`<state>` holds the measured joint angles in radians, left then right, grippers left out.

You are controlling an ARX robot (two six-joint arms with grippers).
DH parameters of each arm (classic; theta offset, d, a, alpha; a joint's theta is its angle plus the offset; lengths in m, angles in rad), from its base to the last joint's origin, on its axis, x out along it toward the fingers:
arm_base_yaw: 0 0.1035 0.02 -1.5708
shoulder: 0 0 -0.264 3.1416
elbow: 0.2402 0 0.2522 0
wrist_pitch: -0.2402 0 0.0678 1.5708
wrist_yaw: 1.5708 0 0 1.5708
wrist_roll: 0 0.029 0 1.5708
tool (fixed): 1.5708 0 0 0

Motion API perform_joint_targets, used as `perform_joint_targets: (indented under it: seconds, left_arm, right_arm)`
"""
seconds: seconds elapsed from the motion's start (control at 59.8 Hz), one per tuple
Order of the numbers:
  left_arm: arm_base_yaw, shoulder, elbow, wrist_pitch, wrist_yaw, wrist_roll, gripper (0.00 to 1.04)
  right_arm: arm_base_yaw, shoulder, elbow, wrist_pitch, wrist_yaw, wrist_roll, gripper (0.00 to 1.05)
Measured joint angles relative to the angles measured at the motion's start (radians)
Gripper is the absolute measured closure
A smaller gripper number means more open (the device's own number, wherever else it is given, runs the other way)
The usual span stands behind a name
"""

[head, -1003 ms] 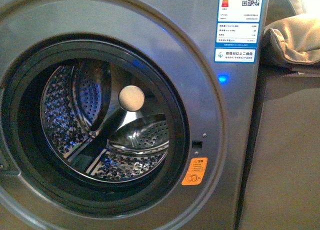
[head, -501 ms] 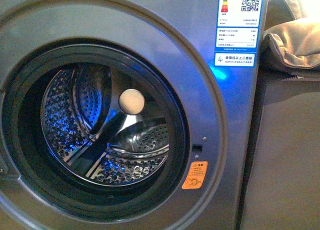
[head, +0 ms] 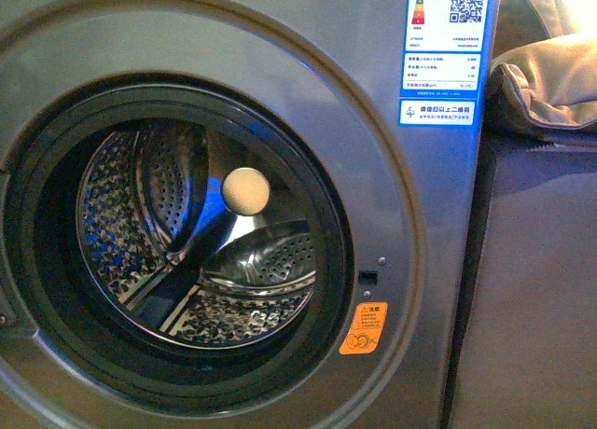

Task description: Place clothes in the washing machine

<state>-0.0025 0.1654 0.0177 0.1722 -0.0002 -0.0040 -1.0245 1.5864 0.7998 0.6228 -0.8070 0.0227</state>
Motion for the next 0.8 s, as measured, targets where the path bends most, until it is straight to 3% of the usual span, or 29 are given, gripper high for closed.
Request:
perform_joint_targets:
  seconds: [0.05,0.134,0.284,0.485,0.802]
  left_arm:
    - [0.0,0.0,0.0,0.0,0.0,0.0,0.07]
    - [0.0,0.0,0.0,0.0,0.0,0.0,0.07]
    - [0.0,0.0,0.0,0.0,0.0,0.0,0.07]
    - [0.0,0.0,0.0,0.0,0.0,0.0,0.07]
    - [0.0,0.0,0.0,0.0,0.0,0.0,0.07]
  right_arm:
    - [-0.016,0.128,0.132,-0.209,0.06,-0.101,0.07]
    - [-0.031,0.275,0.266,-0.417,0.109,-0.233,0.07]
    - [-0.041,0.539,0.459,-0.654,0.214,-0.444,0.07]
    - [-0.032,0.823,0.634,-0.696,0.317,-0.534,0.07]
    - [-0.001,1.135,0.814,-0.651,0.459,-0.55,0.07]
